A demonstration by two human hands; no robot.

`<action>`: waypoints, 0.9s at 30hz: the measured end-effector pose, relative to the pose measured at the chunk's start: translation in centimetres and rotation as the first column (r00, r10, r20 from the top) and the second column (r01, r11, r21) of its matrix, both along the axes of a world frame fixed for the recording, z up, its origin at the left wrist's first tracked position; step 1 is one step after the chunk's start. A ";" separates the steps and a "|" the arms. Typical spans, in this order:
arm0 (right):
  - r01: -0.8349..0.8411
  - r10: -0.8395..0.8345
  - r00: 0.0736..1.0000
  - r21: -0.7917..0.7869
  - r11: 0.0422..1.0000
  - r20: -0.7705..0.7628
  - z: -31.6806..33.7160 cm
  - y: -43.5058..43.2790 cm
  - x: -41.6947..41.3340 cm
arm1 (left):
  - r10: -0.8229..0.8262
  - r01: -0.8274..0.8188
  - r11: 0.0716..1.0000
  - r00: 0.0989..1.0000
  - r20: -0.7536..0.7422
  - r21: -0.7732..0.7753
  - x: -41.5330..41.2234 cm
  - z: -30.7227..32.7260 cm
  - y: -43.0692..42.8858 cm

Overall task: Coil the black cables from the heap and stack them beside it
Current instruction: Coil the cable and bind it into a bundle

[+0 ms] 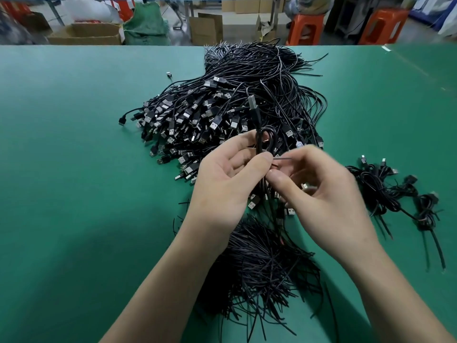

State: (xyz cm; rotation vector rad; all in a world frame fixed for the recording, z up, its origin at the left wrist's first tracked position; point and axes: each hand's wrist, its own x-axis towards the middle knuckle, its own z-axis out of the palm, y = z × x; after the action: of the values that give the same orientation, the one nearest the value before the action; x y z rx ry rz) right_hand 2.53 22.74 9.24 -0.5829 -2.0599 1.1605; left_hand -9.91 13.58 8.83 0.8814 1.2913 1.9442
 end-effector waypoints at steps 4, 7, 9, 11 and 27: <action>0.037 0.017 0.994 0.464 0.885 -0.110 0.4 1.1 0.8 | -0.122 0.114 0.988 0.990 -0.076 -0.101 -0.5 0.0 -0.3; 0.038 0.045 0.992 0.616 0.786 -0.119 0.7 1.5 1.1 | -0.184 0.174 0.968 0.982 -0.036 -0.180 -0.7 0.0 -0.6; 0.036 0.048 0.993 0.642 0.766 -0.112 0.9 1.3 1.1 | -0.213 0.199 0.951 0.976 -0.034 -0.237 -1.0 0.2 -0.8; 0.021 0.056 0.994 0.648 0.761 -0.098 1.1 1.2 1.1 | -0.226 0.201 0.932 0.973 -0.050 -0.300 -1.3 0.4 -0.9; -0.122 -0.122 0.942 -0.659 0.742 -0.313 0.6 -1.4 -0.8 | 0.093 -0.154 0.985 0.858 -0.506 -0.080 -0.2 1.1 -1.1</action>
State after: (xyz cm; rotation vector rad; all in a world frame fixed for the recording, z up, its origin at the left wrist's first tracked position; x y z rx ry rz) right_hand 1.77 21.32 9.87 -0.6512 -1.3045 1.8801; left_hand -10.15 12.48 9.91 1.3310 1.7783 1.7679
